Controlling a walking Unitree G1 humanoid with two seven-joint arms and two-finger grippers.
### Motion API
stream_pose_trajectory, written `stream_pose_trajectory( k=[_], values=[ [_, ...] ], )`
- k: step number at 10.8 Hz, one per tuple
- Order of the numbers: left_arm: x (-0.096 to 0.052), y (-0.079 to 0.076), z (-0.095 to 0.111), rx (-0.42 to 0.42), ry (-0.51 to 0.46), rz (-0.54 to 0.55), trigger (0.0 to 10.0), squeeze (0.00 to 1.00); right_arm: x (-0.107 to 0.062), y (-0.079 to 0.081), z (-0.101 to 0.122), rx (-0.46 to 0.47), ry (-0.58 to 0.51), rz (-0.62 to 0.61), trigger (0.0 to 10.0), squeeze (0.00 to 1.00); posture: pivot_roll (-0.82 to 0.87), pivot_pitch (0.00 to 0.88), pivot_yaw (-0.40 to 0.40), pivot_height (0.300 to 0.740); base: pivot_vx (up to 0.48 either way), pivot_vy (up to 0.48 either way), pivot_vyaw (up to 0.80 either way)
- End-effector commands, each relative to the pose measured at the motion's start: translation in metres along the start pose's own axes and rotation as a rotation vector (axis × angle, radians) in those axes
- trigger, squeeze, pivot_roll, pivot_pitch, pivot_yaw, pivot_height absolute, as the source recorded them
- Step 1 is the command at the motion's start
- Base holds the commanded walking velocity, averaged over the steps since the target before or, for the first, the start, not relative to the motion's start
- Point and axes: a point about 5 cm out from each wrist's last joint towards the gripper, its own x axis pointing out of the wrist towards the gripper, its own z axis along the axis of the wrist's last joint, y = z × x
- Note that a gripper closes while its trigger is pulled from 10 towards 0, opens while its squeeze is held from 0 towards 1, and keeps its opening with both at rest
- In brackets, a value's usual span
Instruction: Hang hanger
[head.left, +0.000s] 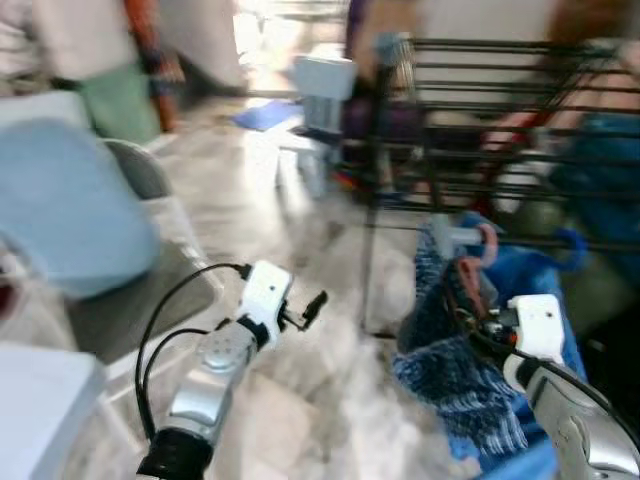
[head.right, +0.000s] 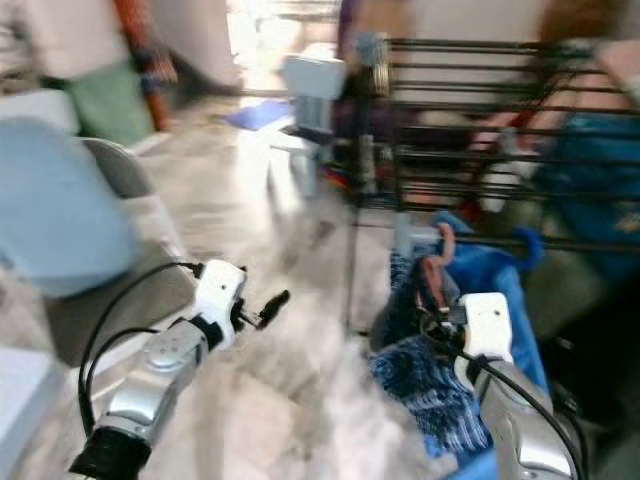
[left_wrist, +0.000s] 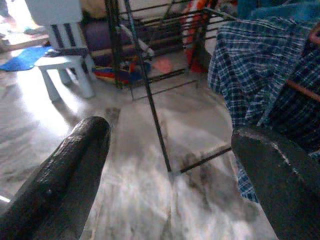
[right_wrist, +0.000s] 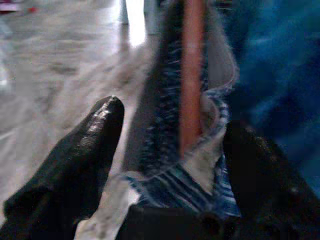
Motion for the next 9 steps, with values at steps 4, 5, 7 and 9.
stream_pose_trajectory(
  k=[4,5,7,9],
  values=[
    [-0.001,0.001,0.004,0.007,-0.004,0.005,10.0,0.0,0.015,-0.002,-0.001,-0.037,0.044,0.047,0.0,0.0,0.01,0.0,-0.047,0.74,0.0,0.0,0.0],
    [-0.002,0.002,0.004,0.009,-0.001,0.007,10.0,0.0,0.018,-0.003,-0.004,-0.04,0.067,0.029,0.0,0.0,0.02,0.0,-0.047,0.74,0.0,0.0,0.0],
    [-0.003,0.003,0.004,0.009,0.0,0.005,10.0,0.0,0.022,-0.005,-0.007,-0.043,0.079,0.005,0.0,0.0,0.02,0.0,-0.045,0.74,0.0,0.0,0.0],
    [-0.003,0.001,0.005,-0.001,-0.004,-0.006,10.0,0.0,0.021,-0.008,-0.006,-0.068,0.071,-0.02,0.0,0.0,0.02,0.0,-0.041,0.74,0.0,0.0,0.0]
  ],
)
